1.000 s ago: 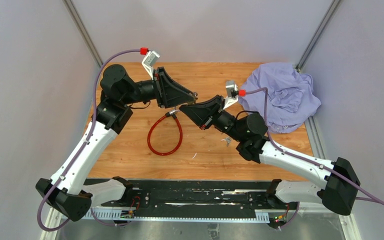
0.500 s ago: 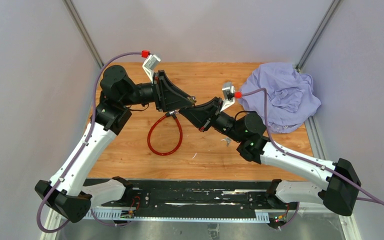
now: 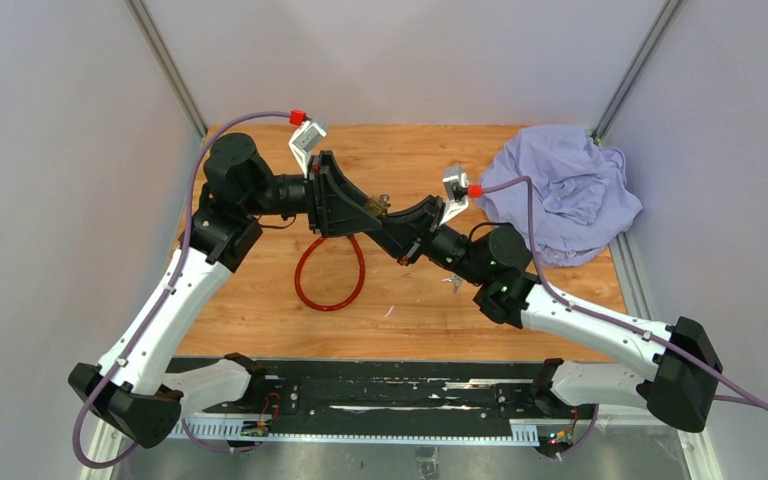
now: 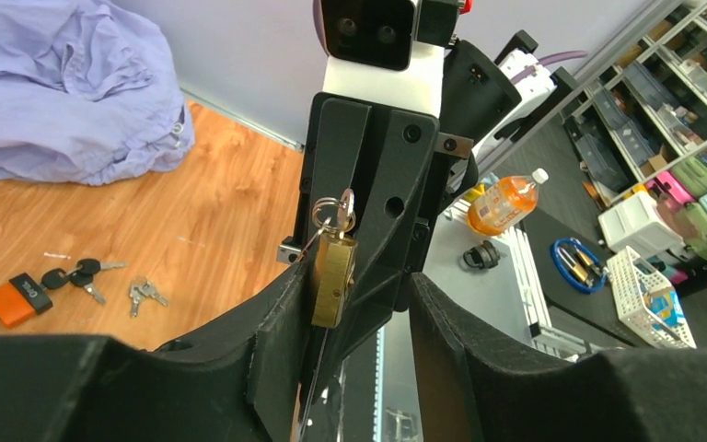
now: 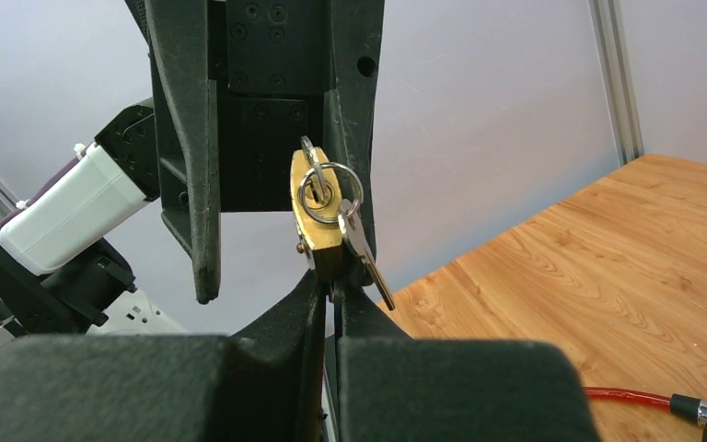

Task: Unlock with the key
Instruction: Unlock the lock.

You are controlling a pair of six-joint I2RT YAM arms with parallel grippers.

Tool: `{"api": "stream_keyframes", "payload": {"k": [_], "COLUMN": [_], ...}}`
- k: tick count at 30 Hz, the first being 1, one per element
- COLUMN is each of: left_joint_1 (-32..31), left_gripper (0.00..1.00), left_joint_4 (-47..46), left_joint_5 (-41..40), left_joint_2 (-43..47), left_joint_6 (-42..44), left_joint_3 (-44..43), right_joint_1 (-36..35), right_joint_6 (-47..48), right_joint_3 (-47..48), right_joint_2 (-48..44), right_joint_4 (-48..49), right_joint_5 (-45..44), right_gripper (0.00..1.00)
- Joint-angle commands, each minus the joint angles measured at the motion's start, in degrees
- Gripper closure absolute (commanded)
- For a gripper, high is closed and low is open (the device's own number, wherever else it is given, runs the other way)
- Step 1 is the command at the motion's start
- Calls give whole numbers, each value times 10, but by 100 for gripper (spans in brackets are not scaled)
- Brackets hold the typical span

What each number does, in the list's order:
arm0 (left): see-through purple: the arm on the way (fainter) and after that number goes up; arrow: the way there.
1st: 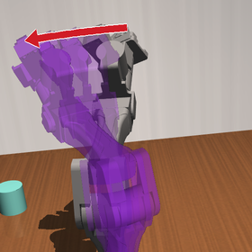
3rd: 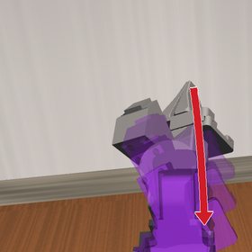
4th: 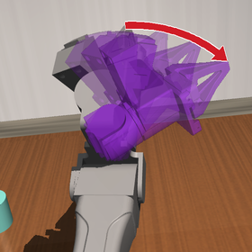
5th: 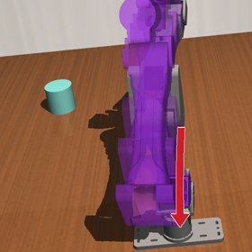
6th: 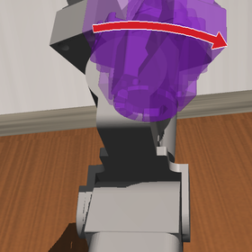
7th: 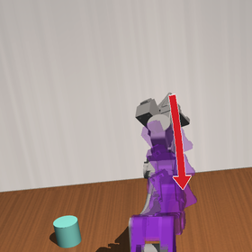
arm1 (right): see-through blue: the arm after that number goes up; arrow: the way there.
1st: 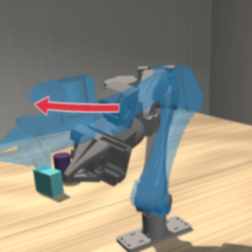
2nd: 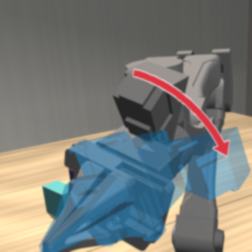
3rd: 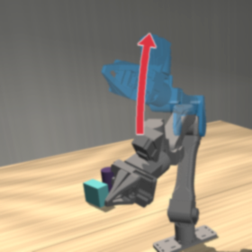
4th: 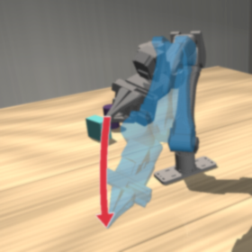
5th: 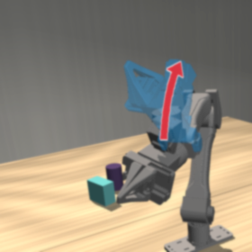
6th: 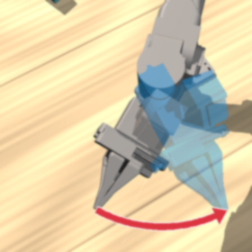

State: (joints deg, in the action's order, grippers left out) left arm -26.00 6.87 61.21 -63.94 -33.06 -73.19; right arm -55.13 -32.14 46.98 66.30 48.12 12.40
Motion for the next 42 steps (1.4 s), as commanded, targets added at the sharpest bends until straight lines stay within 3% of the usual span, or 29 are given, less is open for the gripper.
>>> {"api": "stream_keyframes", "payload": {"k": [1,5,9,14,17,21,26,42], "left_joint_1": [-1,1,2,4,5,5,6,6], "left_gripper": [56,66,70,70,59,56,58,69], "left_joint_4": [77,110,96,95,95,113,170,188], "left_joint_5": [14,-7,-14,-23,-26,-31,-46,-63], "left_joint_2": [13,11,9,8,8,7,4,-11], "left_joint_6": [74,108,98,98,96,115,167,182], "left_joint_3": [-34,-51,-56,-61,-69,-82,-96,-96], "right_joint_1": [-10,-11,-12,-12,-13,-14,-15,-26], "right_joint_6": [-4,-5,-6,-5,-2,-1,0,13], "right_joint_3": [0,-4,-5,-8,-9,-10,-8,16], "right_joint_2": [-12,-13,-11,-12,-13,-13,-11,5], "right_joint_4": [35,35,34,32,25,23,21,-17], "right_joint_5": [-15,-13,-9,-12,-15,-16,-16,-17], "right_gripper": [99,100,100,99,99,99,99,99]}}
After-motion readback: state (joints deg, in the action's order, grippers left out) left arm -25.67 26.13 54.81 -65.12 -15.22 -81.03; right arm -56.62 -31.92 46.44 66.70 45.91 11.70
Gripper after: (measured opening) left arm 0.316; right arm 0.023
